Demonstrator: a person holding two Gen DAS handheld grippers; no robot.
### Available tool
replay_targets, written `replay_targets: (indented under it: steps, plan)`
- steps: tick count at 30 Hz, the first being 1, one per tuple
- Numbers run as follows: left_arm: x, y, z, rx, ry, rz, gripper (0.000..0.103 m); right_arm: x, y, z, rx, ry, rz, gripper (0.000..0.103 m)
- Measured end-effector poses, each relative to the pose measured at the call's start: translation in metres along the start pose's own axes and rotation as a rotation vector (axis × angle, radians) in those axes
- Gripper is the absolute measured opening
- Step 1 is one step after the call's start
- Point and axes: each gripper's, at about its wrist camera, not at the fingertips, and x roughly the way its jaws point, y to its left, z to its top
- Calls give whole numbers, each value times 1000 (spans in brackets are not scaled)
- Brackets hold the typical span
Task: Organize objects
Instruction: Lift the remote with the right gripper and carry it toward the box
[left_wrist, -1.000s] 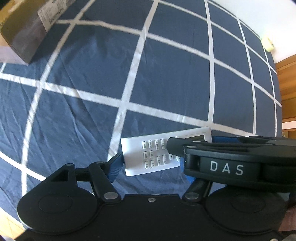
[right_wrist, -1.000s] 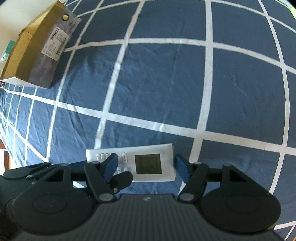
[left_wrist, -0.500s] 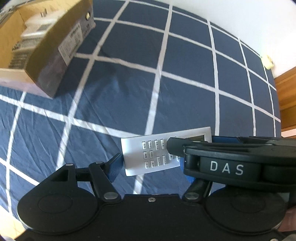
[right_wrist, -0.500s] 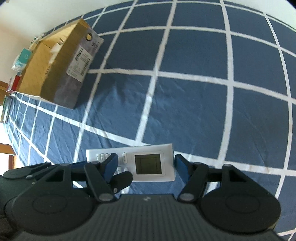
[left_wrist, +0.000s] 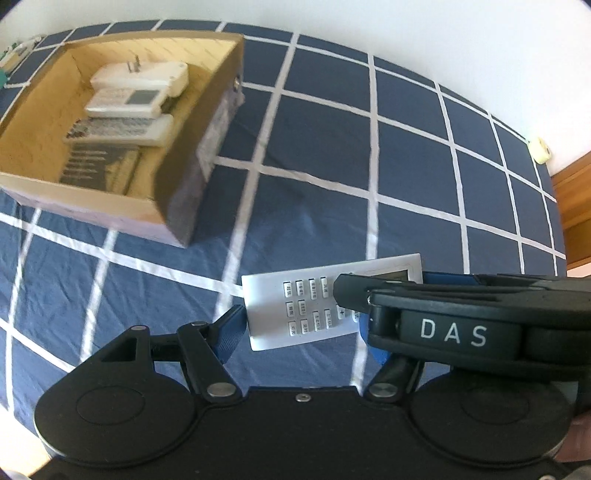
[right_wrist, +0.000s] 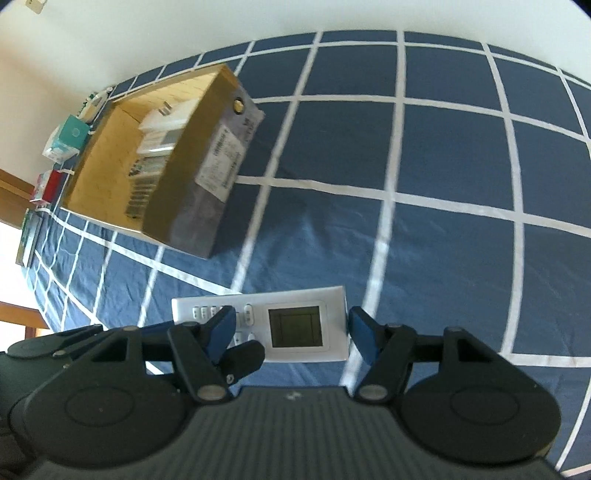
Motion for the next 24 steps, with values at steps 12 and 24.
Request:
replay_targets:
  steps: [12,24]
  plan:
    - [-37,83,35,89,-31,-16,66,9,92,20,47,-71,-15,66]
    - [-54,160,62,158,-38,-36,66,31,173,35,112,-129,-28,66]
